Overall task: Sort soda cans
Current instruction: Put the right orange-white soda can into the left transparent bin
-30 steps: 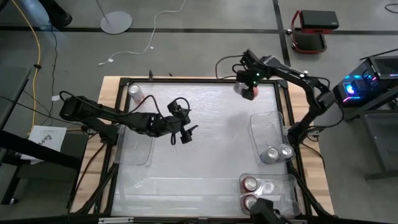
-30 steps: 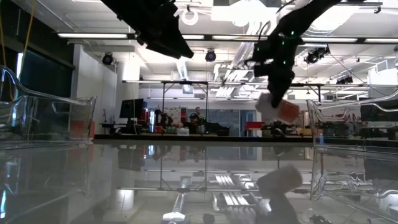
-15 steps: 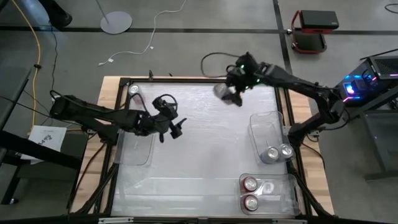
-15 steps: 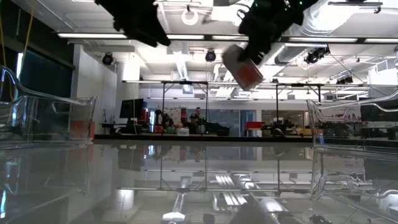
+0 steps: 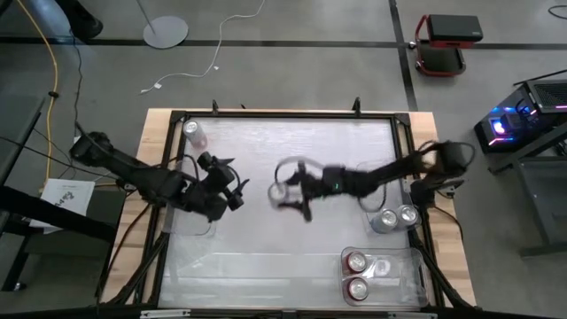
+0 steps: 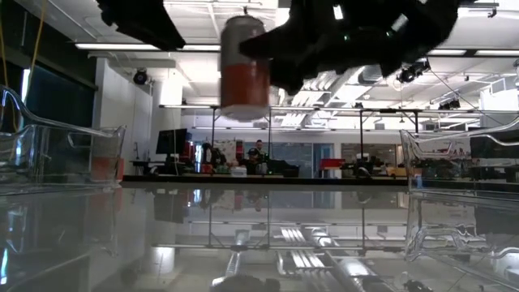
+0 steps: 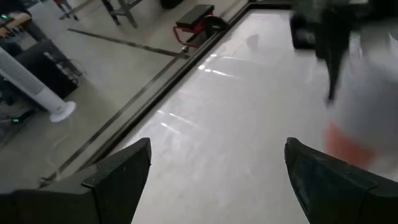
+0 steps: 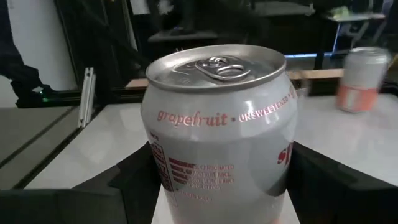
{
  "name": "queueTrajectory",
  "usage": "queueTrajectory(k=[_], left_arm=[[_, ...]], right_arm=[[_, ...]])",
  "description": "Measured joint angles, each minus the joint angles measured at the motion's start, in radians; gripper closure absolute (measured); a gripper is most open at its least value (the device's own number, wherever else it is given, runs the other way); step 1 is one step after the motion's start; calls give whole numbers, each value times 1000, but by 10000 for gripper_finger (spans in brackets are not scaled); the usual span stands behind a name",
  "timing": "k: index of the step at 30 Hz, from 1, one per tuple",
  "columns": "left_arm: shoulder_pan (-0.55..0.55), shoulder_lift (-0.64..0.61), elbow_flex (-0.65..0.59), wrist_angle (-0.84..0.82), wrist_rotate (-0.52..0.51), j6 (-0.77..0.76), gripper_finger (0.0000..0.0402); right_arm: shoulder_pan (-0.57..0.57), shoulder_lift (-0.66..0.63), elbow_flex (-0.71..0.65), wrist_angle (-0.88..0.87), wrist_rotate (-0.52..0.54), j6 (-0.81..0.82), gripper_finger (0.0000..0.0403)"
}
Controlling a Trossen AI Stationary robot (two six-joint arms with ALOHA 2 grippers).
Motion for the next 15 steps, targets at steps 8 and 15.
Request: queueTrajectory(k=[8, 15], left_arm=[[-112, 53, 0, 19, 152, -33, 58], [-188, 175, 0, 161, 162, 4, 58]], right_arm=[[118, 350, 118, 257, 84, 24, 133], [136, 459, 182, 270, 80, 18, 133]])
